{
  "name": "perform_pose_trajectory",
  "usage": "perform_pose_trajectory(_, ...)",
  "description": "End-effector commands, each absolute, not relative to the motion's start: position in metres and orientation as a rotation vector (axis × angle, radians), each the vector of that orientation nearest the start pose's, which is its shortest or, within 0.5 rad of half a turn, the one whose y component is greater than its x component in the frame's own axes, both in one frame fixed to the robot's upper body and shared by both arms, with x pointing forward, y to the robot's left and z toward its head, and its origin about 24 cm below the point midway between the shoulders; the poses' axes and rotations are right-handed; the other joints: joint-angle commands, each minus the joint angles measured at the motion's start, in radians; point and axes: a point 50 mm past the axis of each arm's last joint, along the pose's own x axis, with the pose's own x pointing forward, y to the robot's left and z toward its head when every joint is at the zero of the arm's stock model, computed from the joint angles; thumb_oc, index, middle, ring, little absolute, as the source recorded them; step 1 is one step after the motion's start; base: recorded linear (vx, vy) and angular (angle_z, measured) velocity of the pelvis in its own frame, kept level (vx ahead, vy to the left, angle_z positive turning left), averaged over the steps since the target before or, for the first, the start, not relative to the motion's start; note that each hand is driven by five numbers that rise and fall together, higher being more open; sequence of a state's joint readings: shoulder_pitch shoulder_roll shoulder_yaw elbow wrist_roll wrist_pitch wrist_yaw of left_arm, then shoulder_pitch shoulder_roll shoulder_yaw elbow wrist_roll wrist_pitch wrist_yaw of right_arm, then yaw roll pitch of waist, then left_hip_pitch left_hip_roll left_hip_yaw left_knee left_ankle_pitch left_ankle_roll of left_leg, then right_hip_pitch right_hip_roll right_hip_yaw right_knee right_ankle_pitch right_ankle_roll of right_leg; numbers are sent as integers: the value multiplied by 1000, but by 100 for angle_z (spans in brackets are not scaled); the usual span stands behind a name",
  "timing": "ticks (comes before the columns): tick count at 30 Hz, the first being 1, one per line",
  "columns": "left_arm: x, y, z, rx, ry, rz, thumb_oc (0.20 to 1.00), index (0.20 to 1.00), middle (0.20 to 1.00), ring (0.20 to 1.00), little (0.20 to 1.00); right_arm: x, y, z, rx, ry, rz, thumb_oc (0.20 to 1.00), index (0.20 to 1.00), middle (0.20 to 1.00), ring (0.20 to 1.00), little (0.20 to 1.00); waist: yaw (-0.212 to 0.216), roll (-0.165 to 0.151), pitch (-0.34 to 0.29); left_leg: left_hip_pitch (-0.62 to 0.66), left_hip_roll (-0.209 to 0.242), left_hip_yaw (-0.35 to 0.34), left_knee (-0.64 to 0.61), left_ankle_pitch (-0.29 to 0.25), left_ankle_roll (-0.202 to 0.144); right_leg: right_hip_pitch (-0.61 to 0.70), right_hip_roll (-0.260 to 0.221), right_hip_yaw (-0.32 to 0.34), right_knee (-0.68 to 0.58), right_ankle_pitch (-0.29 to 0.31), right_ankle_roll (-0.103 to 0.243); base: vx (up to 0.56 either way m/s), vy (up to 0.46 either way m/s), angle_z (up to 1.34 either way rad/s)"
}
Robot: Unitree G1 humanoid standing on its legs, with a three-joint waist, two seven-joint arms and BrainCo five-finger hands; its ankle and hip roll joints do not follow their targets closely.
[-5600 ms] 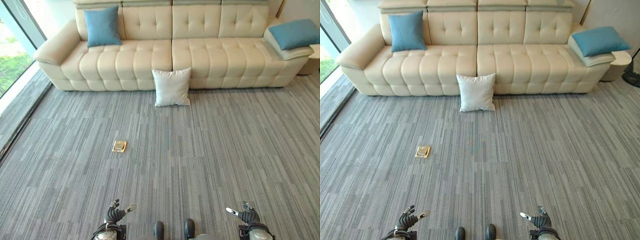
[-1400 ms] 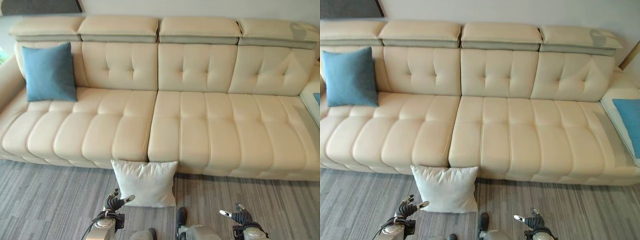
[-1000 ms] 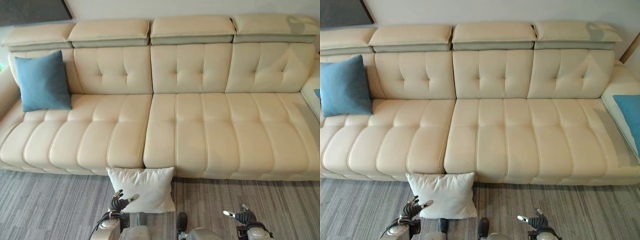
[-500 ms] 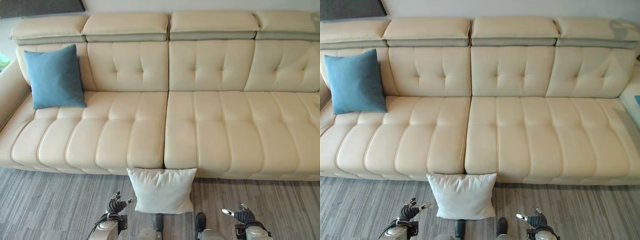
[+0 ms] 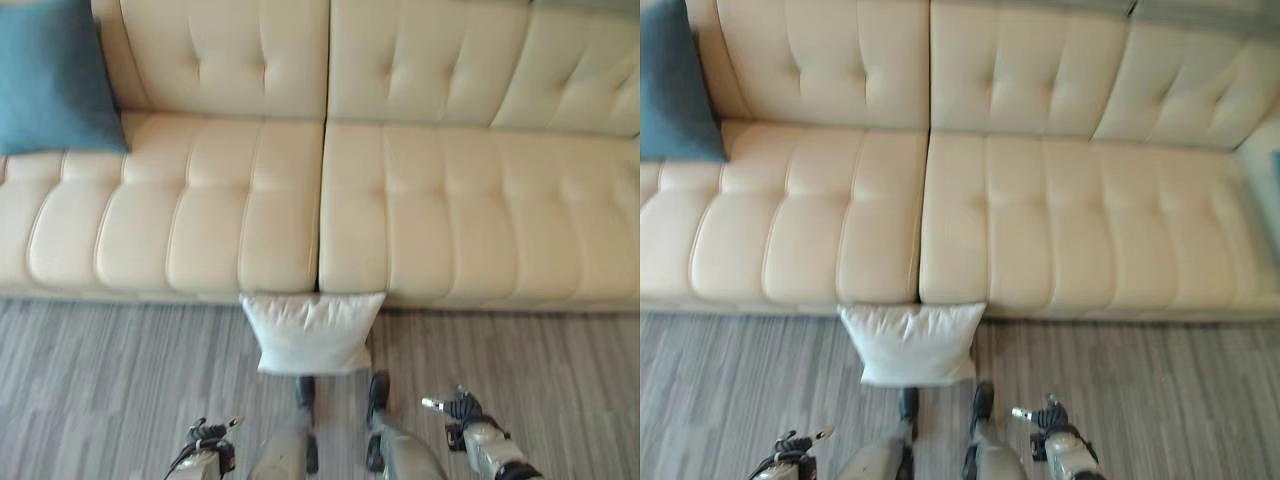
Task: Pick up all the scattered cushions and arrange them neatly on the sofa.
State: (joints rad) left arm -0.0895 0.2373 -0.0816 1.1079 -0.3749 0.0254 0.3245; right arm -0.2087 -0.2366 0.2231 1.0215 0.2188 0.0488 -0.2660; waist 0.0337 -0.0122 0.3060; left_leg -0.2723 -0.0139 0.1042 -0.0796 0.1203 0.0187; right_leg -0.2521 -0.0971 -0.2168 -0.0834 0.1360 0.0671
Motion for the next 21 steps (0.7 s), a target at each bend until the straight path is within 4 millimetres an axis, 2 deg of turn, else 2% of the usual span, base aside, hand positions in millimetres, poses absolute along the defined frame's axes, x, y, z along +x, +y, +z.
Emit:
perform_pose_trajectory(1,196,255,-113,121,891,604,1000,1000,1000,1000,1000,257,-228,-76,-247,662,-345,1000,1000,1000,1000,1000,1,8,89,-116,-5,-34,86,-63,-39,-91,19,13,107,-161,-12,-146,11,45)
perform_pose_trajectory(2,220,260,-98,130,823,625,1000,1000,1000,1000,1000,280,-231,-56,-233,588,-374,1000,1000,1000,1000,1000,4,14,111,-202,-5,-38,126,-65,-46,-178,12,7,161,-173,-19,-100,16,42)
perform_pose_trajectory(3,220,260,-97,129,822,625,1000,1000,1000,1000,1000,281,-231,-55,-233,586,-374,1000,1000,1000,1000,1000,4,14,110,-206,-4,-38,129,-65,-46,-182,12,7,164,-174,-19,-87,46,27)
perform_pose_trajectory(4,249,265,-75,136,730,637,1000,1000,1000,1000,1000,307,-236,-27,-213,488,-410,1000,1000,1000,1000,1000,2,18,138,-303,-3,-41,180,-68,-52,-280,5,11,218,-186,-25,-58,8,1)
perform_pose_trajectory(5,269,268,-58,138,664,642,1000,1000,1000,1000,1000,325,-240,-5,-205,416,-430,1000,1000,1000,1000,1000,-1,19,156,-358,-3,-47,214,-75,-55,-337,3,16,259,-197,-28,-59,9,3)
perform_pose_trajectory(6,270,268,-57,137,663,642,1000,1000,1000,1000,1000,325,-240,-4,-205,414,-431,1000,1000,1000,1000,1000,-1,19,154,-364,-3,-47,216,-75,-55,-342,2,16,261,-198,-29,-30,23,12)
perform_pose_trajectory(7,279,267,-49,137,634,633,1000,1000,1000,1000,1000,332,-239,4,-209,393,-431,1000,1000,1000,1000,1000,-1,19,165,-397,-3,-51,235,-78,-57,-383,-1,18,288,-204,-31,-59,88,20)
perform_pose_trajectory(8,307,270,-18,154,522,627,1000,1000,1000,1000,1000,355,-239,39,-204,288,-442,1000,1000,1000,1000,1000,-3,21,194,-501,-4,-52,292,-76,-49,-491,-11,13,357,-205,-41,-60,104,23)
perform_pose_trajectory(9,322,269,1,156,450,612,1000,1000,1000,1000,1000,364,-237,56,-197,231,-438,1000,1000,1000,1000,1000,-6,21,209,-548,-4,-53,327,-86,-47,-536,-15,20,392,-213,-44,-40,103,20)
perform_pose_trajectory(11,342,267,30,186,350,584,1000,1000,1000,1000,1000,379,-232,84,-189,150,-426,1000,1000,1000,1000,1000,-6,23,214,-634,-6,-55,369,-97,-46,-624,-23,24,440,-222,-45,47,79,28)
perform_pose_trajectory(12,356,264,56,193,259,569,1000,1000,1000,1000,1000,387,-225,105,-182,84,-409,1000,1000,1000,1000,1000,-7,23,214,-686,-8,-57,397,-107,-45,-679,-29,30,475,-231,-45,72,80,37)
perform_pose_trajectory(15,385,254,115,198,79,545,1000,1000,1000,1000,1000,405,-199,153,-179,-65,-338,1000,1000,1000,1000,1000,-9,22,214,-826,-21,-62,473,-125,-42,-820,-42,44,561,-256,-49,72,57,26)
perform_pose_trajectory(16,385,254,117,198,76,546,1000,1000,1000,1000,1000,405,-199,154,-178,-68,-339,1000,1000,1000,1000,1000,-10,22,214,-833,-21,-61,480,-127,-42,-828,-44,45,568,-259,-49,82,42,10)
perform_pose_trajectory(17,395,247,144,196,3,534,1000,1000,1000,1000,1000,411,-184,179,-170,-145,-299,1000,1000,1000,1000,1000,-11,20,214,-907,-31,-64,523,-137,-41,-904,-49,54,624,-277,-54,57,35,11)
perform_pose_trajectory(18,395,247,145,196,1,534,1000,1000,1000,1000,1000,411,-184,180,-170,-147,-299,1000,1000,1000,1000,1000,-11,20,214,-913,-31,-63,528,-138,-41,-910,-50,56,629,-279,-54,82,45,14)
perform_pose_trajectory(21,408,221,184,230,-125,457,1000,1000,1000,1000,1000,416,-159,215,-152,-248,-229,1000,1000,1000,1000,1000,-12,23,214,-1012,-49,-68,599,-157,-38,-1016,-54,78,716,-305,-61,77,18,15)
